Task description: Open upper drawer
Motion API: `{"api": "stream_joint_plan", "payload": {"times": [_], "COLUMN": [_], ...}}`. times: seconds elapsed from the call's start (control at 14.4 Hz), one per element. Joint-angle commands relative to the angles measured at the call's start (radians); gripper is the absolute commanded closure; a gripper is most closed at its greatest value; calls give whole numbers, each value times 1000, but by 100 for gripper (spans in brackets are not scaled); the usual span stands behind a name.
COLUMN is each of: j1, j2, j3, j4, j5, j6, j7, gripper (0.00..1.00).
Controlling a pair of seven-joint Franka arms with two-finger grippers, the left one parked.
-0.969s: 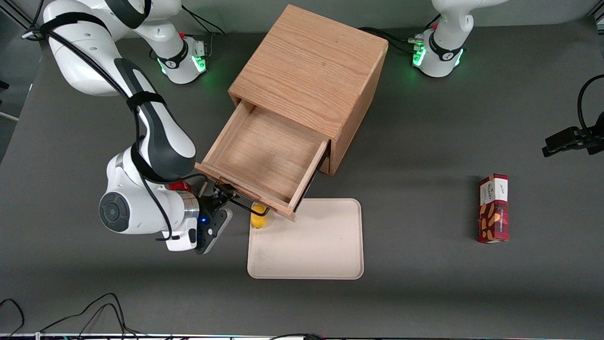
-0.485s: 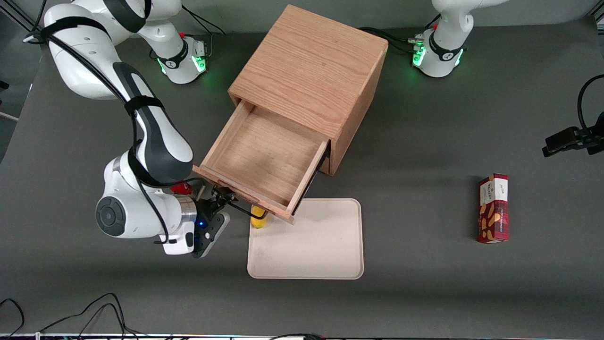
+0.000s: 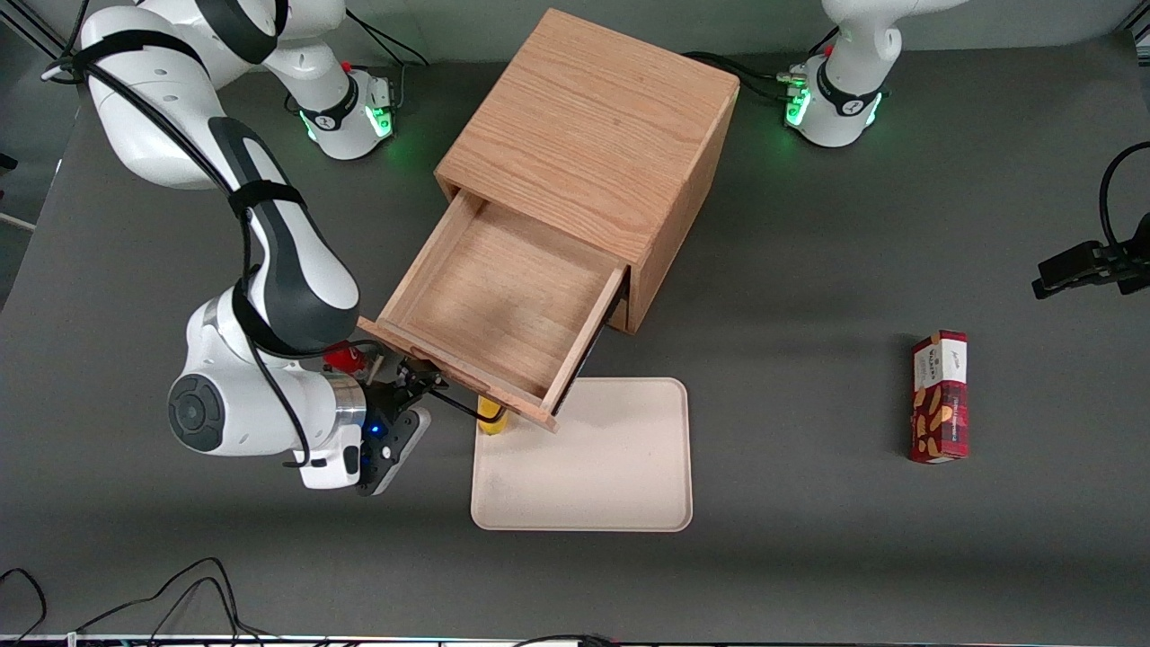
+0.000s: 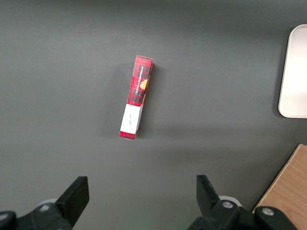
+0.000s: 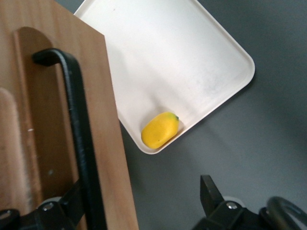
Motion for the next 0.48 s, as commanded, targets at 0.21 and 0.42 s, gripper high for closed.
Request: {"api": "stream_joint_plan", "payload": {"times": [0.21, 0.42], "j1": [1, -16], "j2": [-37, -135], "j3": [7, 1], "j4": [98, 84], "j5": [21, 15], "j6": [-143, -196], "j7": [47, 87], "gripper": [0, 0]}}
